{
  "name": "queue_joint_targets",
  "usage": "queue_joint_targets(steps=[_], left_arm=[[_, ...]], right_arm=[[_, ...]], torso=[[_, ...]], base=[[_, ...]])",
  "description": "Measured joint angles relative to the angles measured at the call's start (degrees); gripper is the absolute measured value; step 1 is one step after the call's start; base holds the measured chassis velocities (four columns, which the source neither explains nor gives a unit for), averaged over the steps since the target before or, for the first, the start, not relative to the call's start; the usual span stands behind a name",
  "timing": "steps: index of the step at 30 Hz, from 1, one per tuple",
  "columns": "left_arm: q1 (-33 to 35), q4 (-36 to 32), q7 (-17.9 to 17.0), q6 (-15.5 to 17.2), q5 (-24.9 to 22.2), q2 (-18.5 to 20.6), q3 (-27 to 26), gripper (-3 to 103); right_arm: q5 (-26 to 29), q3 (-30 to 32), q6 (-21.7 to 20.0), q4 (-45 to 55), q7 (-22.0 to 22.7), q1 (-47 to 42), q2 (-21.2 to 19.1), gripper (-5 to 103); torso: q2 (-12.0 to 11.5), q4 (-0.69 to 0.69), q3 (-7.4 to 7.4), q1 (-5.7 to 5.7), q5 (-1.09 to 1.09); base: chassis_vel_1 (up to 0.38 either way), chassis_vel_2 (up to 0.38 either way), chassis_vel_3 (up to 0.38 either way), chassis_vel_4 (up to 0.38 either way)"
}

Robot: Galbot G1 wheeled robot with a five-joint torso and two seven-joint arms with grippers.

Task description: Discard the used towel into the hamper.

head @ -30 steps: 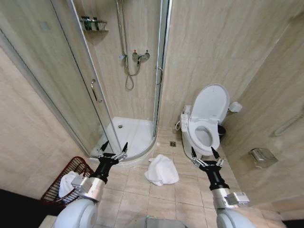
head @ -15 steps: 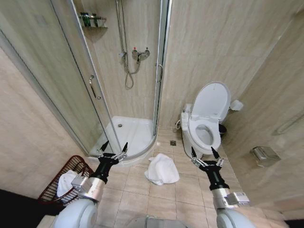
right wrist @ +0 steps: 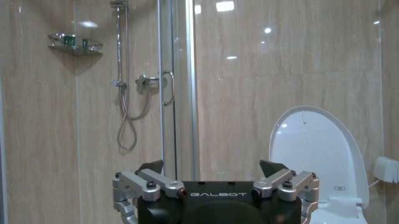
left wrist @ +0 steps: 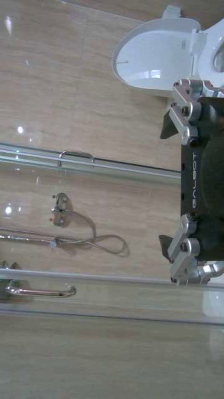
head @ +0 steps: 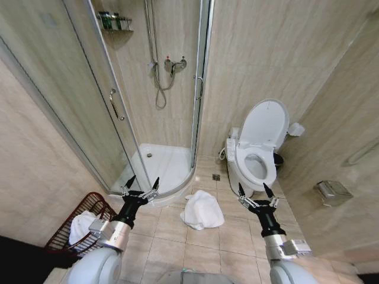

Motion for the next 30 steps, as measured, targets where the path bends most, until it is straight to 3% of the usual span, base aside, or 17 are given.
queue_joint_targets(steps=[30], left_arm=[[0.0,0.0,0.0,0.0,0.0,0.0,0.0,100]], right_arm=[[0.0,0.0,0.0,0.0,0.0,0.0,0.0,100]], torso=[[-8.5,0.0,-4.69,-3.84,0.0]], base=[[0.0,0.0,0.0,0.0]])
